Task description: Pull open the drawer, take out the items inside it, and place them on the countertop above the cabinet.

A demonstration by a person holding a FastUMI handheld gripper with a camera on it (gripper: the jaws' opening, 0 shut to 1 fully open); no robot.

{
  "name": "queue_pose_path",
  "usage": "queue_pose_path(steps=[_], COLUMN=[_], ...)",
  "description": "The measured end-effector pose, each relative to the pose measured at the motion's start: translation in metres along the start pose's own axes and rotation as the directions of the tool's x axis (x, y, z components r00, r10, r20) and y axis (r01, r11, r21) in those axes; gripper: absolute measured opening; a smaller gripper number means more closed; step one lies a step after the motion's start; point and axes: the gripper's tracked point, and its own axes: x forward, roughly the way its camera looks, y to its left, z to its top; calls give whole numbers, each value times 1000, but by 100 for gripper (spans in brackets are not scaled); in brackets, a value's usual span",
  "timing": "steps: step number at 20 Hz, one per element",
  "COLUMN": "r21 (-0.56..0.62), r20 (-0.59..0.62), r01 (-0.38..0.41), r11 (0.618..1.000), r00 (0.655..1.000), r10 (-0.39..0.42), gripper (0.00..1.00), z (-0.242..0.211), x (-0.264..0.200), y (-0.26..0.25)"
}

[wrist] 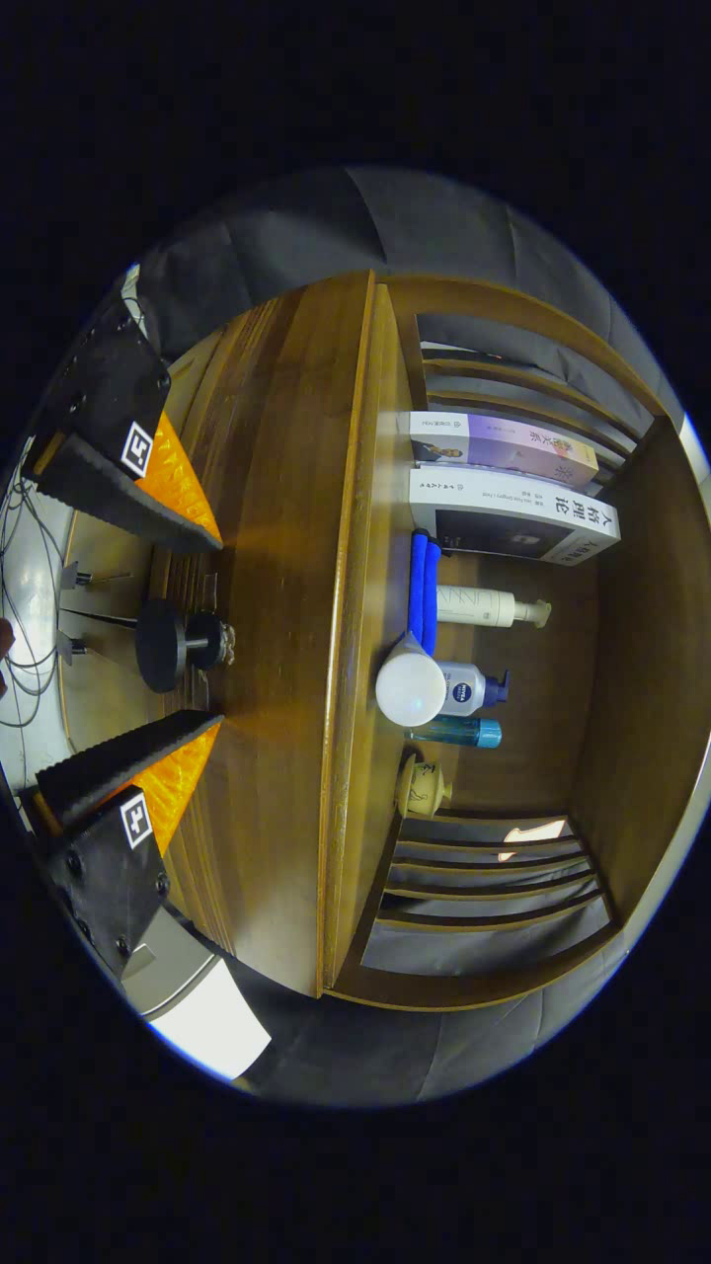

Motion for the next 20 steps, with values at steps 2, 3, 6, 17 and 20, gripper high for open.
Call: queue_pose_path(steps=[2,3,6,17,20], r21=[-9,-5,21,-28,7], r20=[-8,2,81,337,355], r01=[-16,-11,-13,-42,-34], r11=[1000,1000,1000,999,999], r00=[1000,1000,997,940,934], r10=[16,11,11,49,29], gripper=[98,98,98,98,97], z=[2,9,50,159,165], x=[-5,-11,-45,-213,-240], y=[-3,-8,-18,-44,-58])
